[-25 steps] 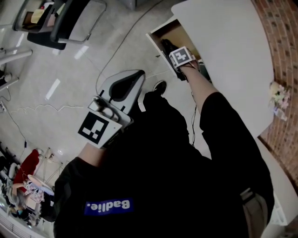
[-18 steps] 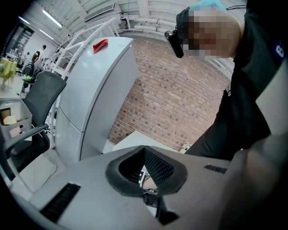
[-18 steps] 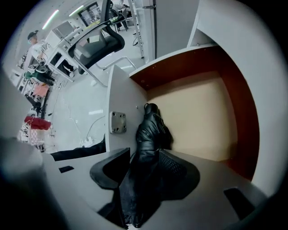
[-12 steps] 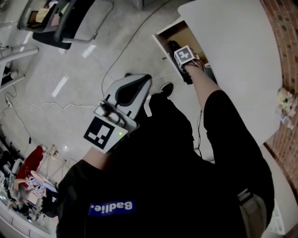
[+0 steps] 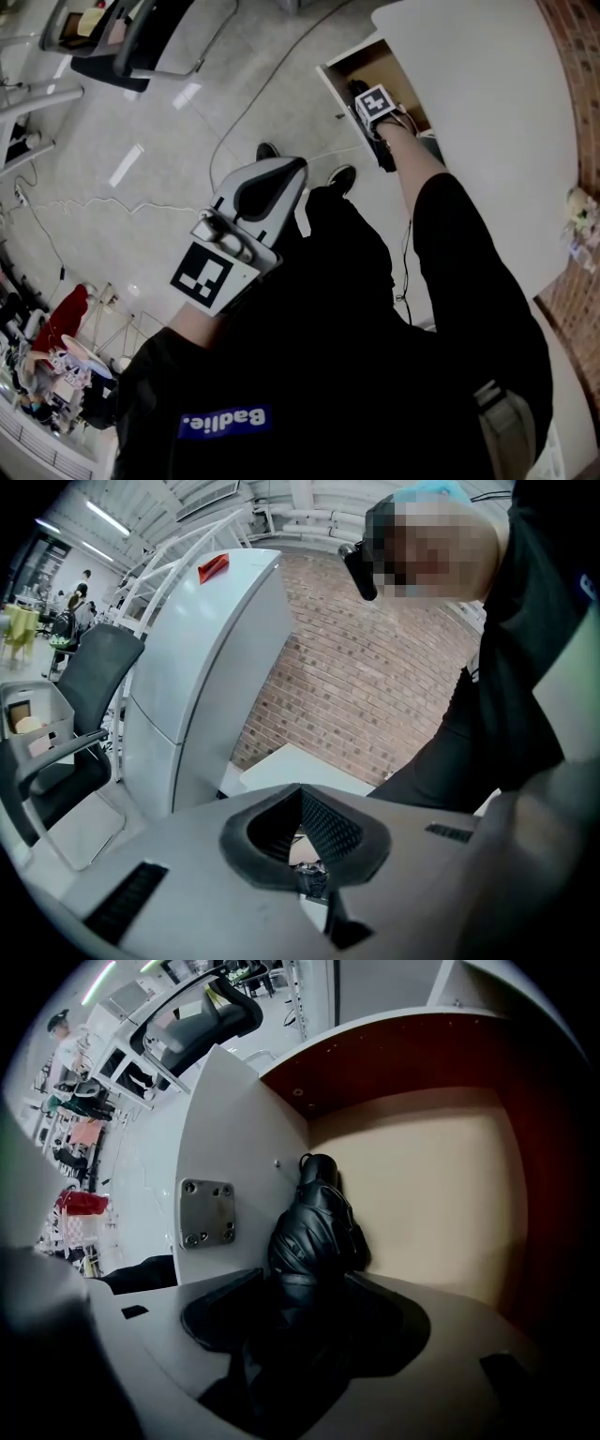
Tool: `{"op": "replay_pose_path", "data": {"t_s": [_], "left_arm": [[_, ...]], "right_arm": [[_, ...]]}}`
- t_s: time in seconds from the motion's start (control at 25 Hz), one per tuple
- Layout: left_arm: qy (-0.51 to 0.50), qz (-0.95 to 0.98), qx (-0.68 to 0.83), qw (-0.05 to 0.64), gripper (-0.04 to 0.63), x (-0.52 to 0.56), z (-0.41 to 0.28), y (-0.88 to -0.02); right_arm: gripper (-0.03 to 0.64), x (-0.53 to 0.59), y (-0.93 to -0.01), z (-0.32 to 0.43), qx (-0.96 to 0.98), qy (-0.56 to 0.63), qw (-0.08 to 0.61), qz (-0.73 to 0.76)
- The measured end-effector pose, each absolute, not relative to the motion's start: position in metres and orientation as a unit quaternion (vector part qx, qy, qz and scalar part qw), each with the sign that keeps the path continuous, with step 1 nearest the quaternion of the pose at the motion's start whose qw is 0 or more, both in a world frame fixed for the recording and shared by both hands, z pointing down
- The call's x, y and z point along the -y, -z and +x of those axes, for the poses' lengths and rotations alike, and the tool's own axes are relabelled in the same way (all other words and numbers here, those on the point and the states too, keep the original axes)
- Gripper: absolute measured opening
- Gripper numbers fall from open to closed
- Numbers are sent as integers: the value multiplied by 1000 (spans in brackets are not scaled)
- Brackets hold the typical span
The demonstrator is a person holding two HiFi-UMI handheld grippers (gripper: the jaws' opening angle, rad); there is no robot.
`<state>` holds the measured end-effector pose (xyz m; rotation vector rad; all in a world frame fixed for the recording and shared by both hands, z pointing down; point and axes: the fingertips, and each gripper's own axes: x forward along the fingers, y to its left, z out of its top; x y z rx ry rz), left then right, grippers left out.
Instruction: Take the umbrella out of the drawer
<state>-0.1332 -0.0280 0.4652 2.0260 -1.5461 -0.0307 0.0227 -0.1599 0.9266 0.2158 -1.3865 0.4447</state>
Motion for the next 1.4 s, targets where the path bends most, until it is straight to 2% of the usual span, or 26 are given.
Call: {"op": "replay_pose_path", "data": {"t_s": [0.44,0.76,1.04,1.4], "left_arm": [[15,756,580,304,-3,23,-132,-472],[19,758,577,303,-3,14,-128,-464],[28,767,566,301,-3,7,-120,-451],[45,791,537,289,-3,3,-118,-421]], "right_arm": [[278,164,-935,26,626,-252,729,113],[241,162,-924,23,662,-227,705,115],[233,163,-888,21,672,-164,714,108],[233,154,-827,9,706,-177,673,131]]}}
